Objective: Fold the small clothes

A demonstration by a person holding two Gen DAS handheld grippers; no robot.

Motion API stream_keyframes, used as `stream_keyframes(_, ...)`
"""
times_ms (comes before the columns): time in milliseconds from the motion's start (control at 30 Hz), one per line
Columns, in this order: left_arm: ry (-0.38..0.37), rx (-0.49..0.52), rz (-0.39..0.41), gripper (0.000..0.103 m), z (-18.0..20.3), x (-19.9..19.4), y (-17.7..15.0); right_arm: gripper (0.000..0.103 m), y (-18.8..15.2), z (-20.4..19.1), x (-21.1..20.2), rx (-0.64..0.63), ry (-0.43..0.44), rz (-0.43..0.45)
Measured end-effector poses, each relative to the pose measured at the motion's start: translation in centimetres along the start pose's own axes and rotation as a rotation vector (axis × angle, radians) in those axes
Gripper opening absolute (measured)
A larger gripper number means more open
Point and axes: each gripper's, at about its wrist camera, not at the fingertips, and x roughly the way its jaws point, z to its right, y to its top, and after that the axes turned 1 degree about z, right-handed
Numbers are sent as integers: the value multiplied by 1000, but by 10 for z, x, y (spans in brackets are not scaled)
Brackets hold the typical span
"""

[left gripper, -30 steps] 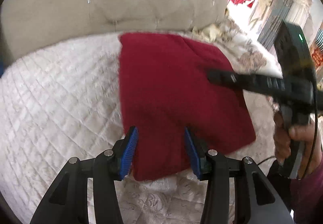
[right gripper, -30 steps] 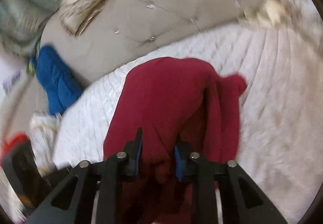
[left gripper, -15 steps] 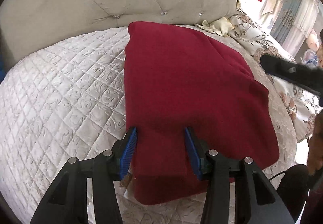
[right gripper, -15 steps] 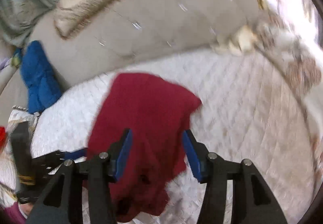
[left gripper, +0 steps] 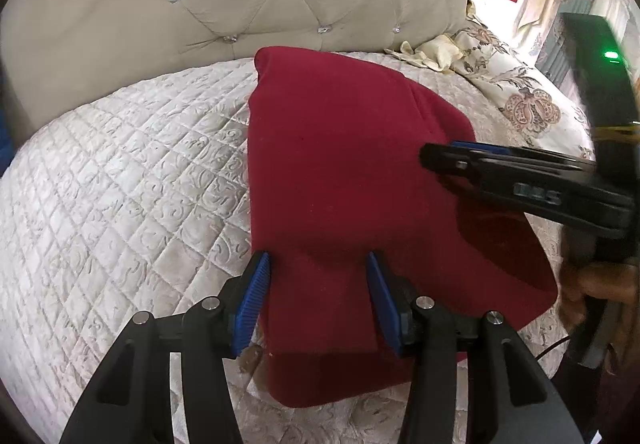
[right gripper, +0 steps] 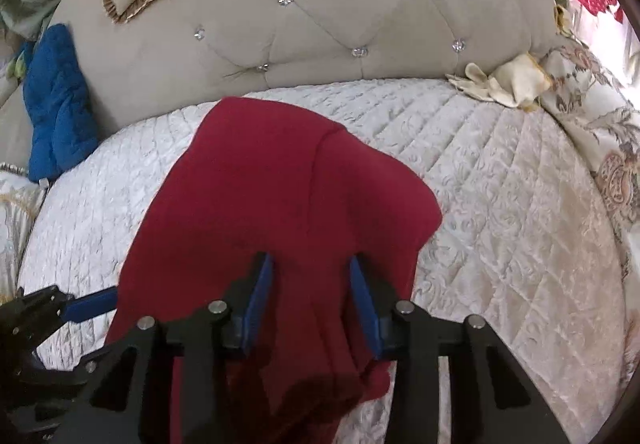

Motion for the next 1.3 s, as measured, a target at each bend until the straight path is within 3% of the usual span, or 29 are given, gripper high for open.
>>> stream_keyframes(100, 1, -9, 9, 28, -2, -7, 0, 44, -9, -9, -28, -11, 51, 16)
stream_keyframes(200, -1, -13, 25, 28, -2, -13, 2, 55, -26, -19, -46, -54, 39, 30)
stream_keyframes(333, -8, -17, 24, 28, 0, -11, 1, 56, -47, -10, -29, -29, -33, -44)
stream_keyframes(400, -18, -25, 7, 28, 0, -6, 0, 60, -55, 2, -14, 31, -9, -74)
stream_keyframes(500, -46, -30, -2, 28, -4, -5, 3, 64, -53, 11, -23, 68, 46, -33)
stream_keyframes(567, -102, -64, -2, 28, -14, -7, 9, 70, -48, 18, -33, 90, 72, 10)
stream_keyframes(633, -166, -128, 4, 30, -28, -7, 17, 88, -40, 33, -42, 170, 110, 81)
stream_keyframes(700, -229, -183, 13, 39, -42, -3, 24, 98, -33, 52, -38, 263, 168, 125)
stream_keyframes(833, -270, -224, -11, 41, -55, 18, 31, 98, -22, 67, -2, 317, 238, 39)
stream_keyframes(900, -287, -239, -28, 46, -56, 30, 32, 98, -21, 68, 18, 314, 287, 4)
stream_keyframes(1033, -306, -255, -58, 53, -54, 51, 32, 99, -15, 61, 34, 298, 328, 15)
stream_keyframes(1067, -307, -254, -62, 53, -53, 53, 32, 95, -12, 58, 36, 283, 350, 6)
stream_keyframes(1100, -302, -254, -63, 52, -52, 53, 31, 79, -10, 54, 38, 274, 374, -8)
stream_keyframes(1167, -302, -253, -62, 44, -52, 48, 30, 74, -5, 45, 34, 235, 345, -7)
stream_keyframes(1233, -306, -250, -55, 33, -52, 32, 30, 60, 1, 33, 20, 210, 384, -5)
stream_keyframes(1300, -317, -258, -64, 31, -55, 12, 27, 57, 5, 25, 6, 218, 442, -14)
